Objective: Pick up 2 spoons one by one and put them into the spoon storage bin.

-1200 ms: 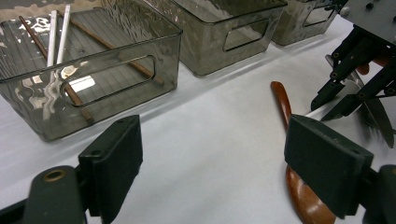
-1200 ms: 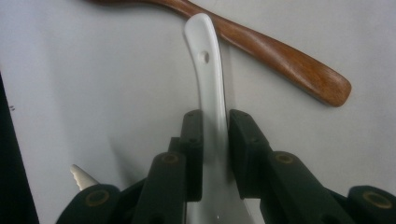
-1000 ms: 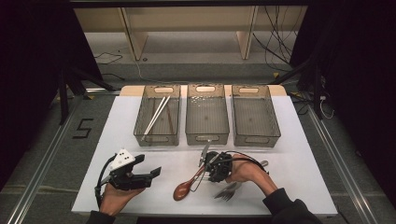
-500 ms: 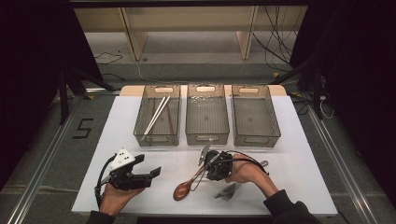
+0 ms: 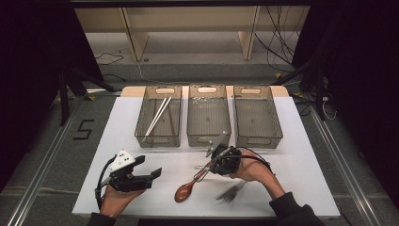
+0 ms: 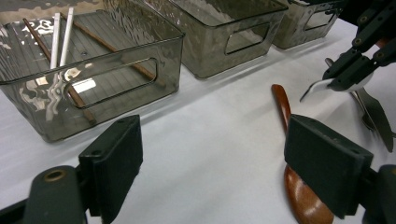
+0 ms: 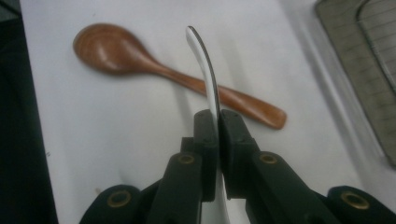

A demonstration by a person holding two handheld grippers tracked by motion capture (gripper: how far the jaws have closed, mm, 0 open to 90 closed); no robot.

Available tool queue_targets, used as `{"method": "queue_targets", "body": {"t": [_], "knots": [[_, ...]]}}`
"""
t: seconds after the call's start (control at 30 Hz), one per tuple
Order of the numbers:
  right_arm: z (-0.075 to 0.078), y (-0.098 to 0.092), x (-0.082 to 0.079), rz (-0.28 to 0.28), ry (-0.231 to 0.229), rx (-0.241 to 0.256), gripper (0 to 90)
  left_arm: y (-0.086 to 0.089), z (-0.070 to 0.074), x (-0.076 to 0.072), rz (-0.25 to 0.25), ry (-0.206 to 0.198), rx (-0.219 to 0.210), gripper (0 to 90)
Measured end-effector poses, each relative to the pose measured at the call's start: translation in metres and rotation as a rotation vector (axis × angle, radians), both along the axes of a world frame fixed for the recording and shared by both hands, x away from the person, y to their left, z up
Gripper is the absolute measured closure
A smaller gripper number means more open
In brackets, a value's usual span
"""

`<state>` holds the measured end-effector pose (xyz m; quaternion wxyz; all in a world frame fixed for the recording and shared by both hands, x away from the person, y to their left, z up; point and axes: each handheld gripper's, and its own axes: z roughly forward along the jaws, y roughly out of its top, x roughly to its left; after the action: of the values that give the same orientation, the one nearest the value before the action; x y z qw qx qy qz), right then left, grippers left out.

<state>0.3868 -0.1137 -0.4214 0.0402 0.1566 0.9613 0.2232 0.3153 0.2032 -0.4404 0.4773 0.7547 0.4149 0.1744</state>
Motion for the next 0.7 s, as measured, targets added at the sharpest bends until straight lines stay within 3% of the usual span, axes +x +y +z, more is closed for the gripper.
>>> {"method": "queue_targets", "body": {"t": [0.2,0.7], "knots": [[0.008,-0.006,0.006,-0.057,-0.021,0.083,86.5,0.001,0.0,0.0,0.004,-0.003,-0.02,19.1],[0.036,-0.012,0.028,-0.197,-0.096,0.225,86.5,0.003,-0.001,0.0,0.005,-0.008,-0.052,19.1]]}}
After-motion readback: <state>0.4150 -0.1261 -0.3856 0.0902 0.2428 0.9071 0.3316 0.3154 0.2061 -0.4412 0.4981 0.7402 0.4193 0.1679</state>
